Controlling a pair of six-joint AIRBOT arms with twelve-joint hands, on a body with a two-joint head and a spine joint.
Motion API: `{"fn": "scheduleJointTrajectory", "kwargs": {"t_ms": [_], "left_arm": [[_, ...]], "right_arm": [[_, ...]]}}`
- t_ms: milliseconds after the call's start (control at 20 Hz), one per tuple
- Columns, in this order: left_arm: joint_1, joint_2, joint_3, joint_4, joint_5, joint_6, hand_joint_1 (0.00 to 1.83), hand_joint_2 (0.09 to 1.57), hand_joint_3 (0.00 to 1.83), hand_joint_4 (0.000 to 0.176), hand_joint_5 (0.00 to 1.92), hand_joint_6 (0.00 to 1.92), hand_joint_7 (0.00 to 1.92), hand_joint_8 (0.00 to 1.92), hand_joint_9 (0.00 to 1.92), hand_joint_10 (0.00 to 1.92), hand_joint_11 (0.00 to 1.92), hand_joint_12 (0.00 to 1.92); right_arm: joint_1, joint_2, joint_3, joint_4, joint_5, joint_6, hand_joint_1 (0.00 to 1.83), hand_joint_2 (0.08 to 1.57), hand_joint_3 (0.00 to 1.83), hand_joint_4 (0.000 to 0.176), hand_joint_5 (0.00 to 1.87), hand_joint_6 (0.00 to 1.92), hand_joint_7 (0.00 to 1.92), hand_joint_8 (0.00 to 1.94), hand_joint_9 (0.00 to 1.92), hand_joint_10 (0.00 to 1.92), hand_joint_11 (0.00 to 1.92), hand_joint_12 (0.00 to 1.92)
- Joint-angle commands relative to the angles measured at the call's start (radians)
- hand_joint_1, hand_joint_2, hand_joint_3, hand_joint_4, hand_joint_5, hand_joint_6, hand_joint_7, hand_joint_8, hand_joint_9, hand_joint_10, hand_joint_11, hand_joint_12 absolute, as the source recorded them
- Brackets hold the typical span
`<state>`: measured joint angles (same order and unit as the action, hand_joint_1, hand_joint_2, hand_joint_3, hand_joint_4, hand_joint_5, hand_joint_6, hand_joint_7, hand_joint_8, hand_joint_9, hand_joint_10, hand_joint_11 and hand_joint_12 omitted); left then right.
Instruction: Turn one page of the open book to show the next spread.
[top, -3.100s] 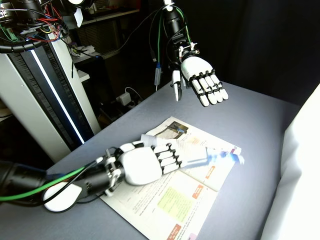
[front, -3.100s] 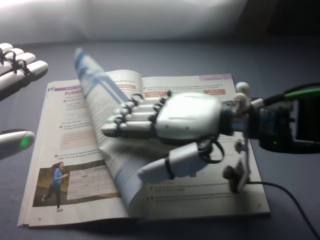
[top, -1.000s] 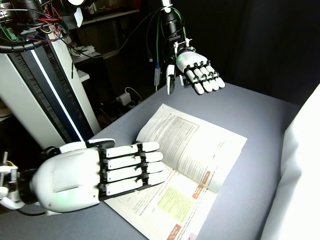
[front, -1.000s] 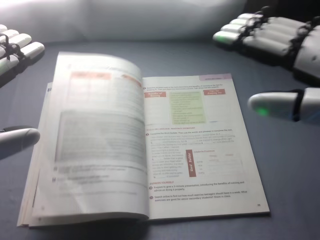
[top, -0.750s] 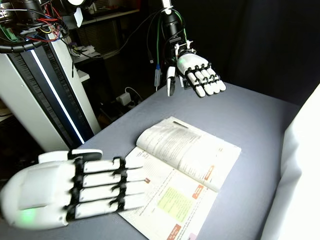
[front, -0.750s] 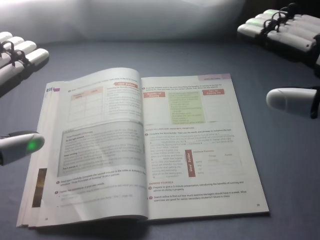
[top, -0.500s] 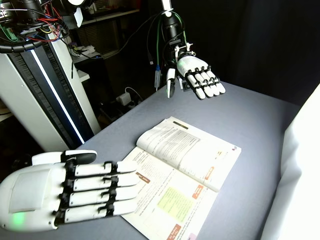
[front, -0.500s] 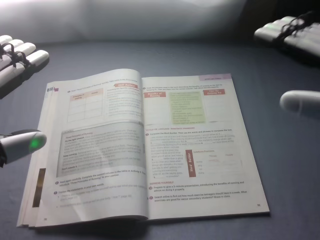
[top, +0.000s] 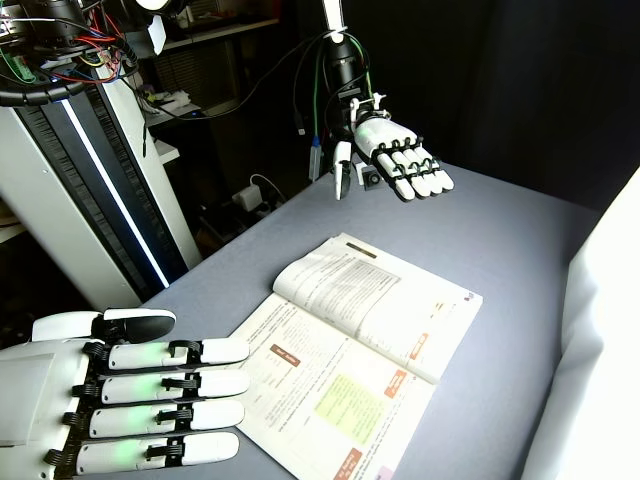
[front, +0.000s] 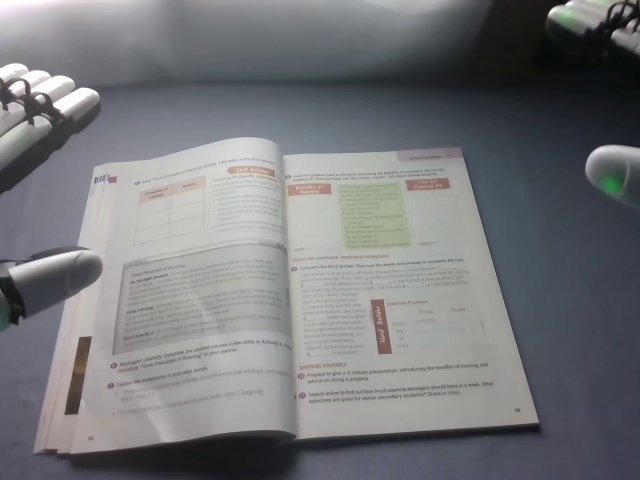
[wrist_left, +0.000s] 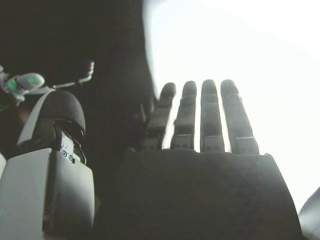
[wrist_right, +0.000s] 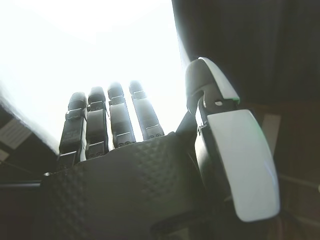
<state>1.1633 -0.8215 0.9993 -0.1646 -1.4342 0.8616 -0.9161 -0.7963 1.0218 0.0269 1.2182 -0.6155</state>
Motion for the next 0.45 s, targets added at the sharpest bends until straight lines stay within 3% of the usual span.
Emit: {"fn": "scheduleJointTrajectory", "kwargs": {"t_ms": [0,150,200,250,300,350,400], "left_arm": [[-0.008,-0.009,0.007,-0.019,-0.142,-0.009,0.0,1.28,0.02,0.0,0.0,0.0,0.0,0.0,0.0,0.0,0.0,0.0],[-0.007,-0.031,0.019,-0.043,-0.184,-0.025,0.0,1.28,0.02,0.001,0.0,0.0,0.0,0.0,0.0,0.0,0.0,0.0],[-0.007,-0.04,0.023,-0.051,-0.197,-0.028,0.0,1.3,0.02,0.024,0.0,0.0,0.0,0.0,0.0,0.0,0.0,0.0],[-0.007,-0.05,0.027,-0.054,-0.205,-0.03,0.0,1.32,0.03,0.033,0.0,0.0,0.0,0.0,0.0,0.0,0.0,0.0],[-0.007,-0.056,0.029,-0.057,-0.213,-0.032,0.0,1.36,0.02,0.054,0.0,0.0,0.0,0.0,0.0,0.0,0.0,0.0],[-0.007,-0.061,0.029,-0.062,-0.224,-0.034,0.11,1.4,0.02,0.053,0.0,0.0,0.0,0.0,0.0,0.0,0.0,0.0],[-0.006,-0.066,0.029,-0.071,-0.243,-0.035,0.11,1.4,0.01,0.077,0.0,0.0,0.0,0.0,0.0,0.0,0.0,0.0]], "right_arm": [[0.001,-0.004,0.005,0.041,0.168,0.001,0.12,1.37,0.0,0.0,0.0,0.0,0.0,0.0,0.0,0.0,0.0,0.0],[-0.039,-0.007,0.005,0.094,0.259,0.001,0.16,1.4,0.01,0.0,0.0,0.0,0.0,0.0,0.0,0.0,0.0,0.0],[-0.058,-0.002,0.0,0.113,0.293,0.001,0.14,1.39,0.0,0.0,0.0,0.0,0.0,0.0,0.0,0.0,0.01,0.0],[-0.076,0.003,-0.004,0.129,0.323,0.002,0.11,1.38,0.0,0.008,0.0,0.0,0.0,0.0,0.0,0.0,0.0,0.0],[-0.091,0.006,-0.007,0.142,0.347,0.003,0.08,1.37,0.0,0.042,0.0,0.0,0.0,0.0,0.0,0.0,0.0,0.0],[-0.105,0.009,-0.011,0.155,0.38,0.004,0.07,1.34,0.0,0.06,0.0,0.0,0.0,0.0,0.0,0.0,0.0,0.0],[-0.115,0.014,-0.016,0.164,0.406,0.004,0.08,1.33,0.0,0.093,0.0,0.0,0.0,0.0,0.0,0.0,0.0,0.0]]}}
